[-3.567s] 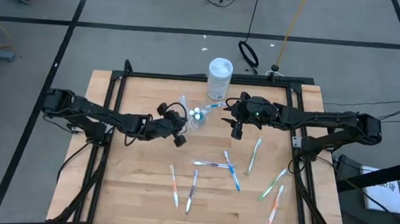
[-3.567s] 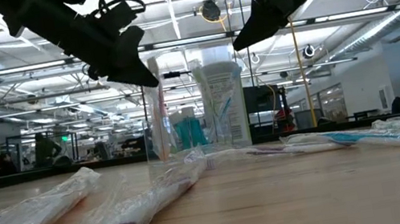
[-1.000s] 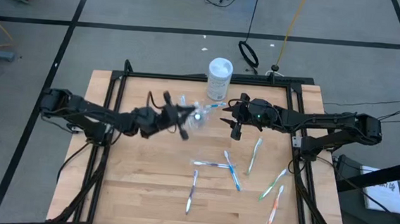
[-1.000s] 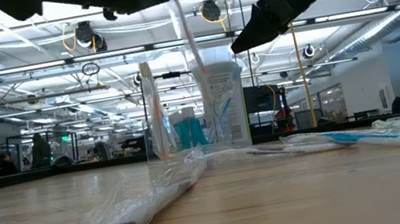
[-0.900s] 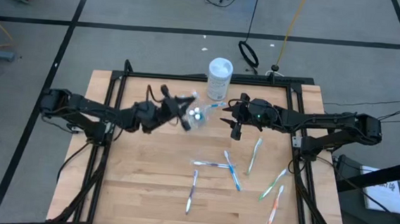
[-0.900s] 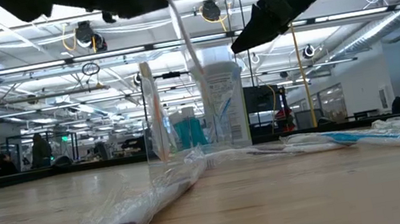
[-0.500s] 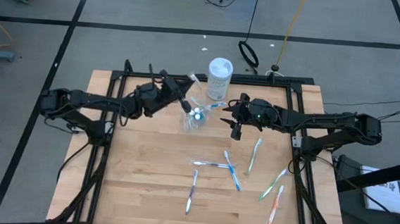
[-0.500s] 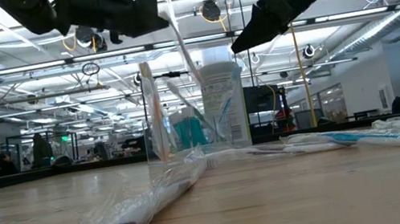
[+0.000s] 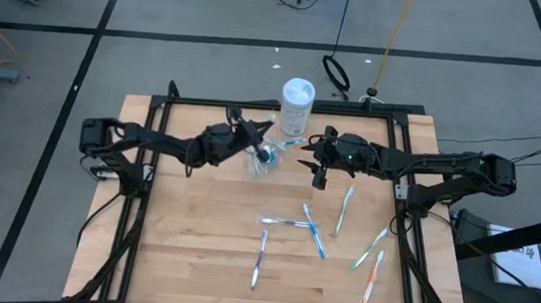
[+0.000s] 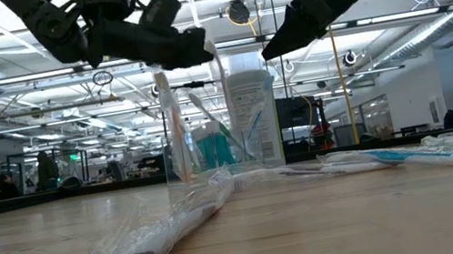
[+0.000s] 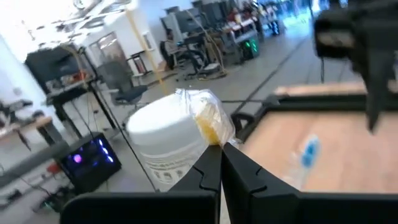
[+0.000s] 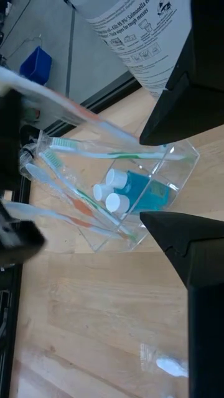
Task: Pick & Place toothbrushing station
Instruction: Put the orange toothbrush into the transparent organizer, then put the purple toothbrush into the transparent organizer
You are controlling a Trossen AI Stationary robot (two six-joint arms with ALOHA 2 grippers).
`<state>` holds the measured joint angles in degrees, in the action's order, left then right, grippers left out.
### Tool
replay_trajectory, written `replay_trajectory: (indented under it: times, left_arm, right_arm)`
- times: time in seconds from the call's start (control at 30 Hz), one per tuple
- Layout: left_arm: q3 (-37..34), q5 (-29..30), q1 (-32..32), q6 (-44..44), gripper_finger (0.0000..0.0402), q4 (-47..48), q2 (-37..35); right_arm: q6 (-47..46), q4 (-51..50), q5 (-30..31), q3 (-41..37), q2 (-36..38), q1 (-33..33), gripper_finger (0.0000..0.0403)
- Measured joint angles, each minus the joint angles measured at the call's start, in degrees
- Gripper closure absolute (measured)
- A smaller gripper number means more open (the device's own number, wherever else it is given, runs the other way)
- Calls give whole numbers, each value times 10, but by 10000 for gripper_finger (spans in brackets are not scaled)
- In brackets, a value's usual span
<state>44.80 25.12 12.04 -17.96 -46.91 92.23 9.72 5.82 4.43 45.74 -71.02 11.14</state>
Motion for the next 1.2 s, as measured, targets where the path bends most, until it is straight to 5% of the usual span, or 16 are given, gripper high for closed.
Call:
replay_trajectory:
  times: [0.5,0.97,1.2]
  left_arm:
    - [0,-35,1,13,382,111,13]
    - [3,-33,21,48,250,125,4]
    - [27,32,-5,14,193,165,-44]
  right_arm:
    - [11,0,0,0,0,0,227]
    - [11,0,0,0,0,0,227]
    - [-15,19,0,0,0,0,227]
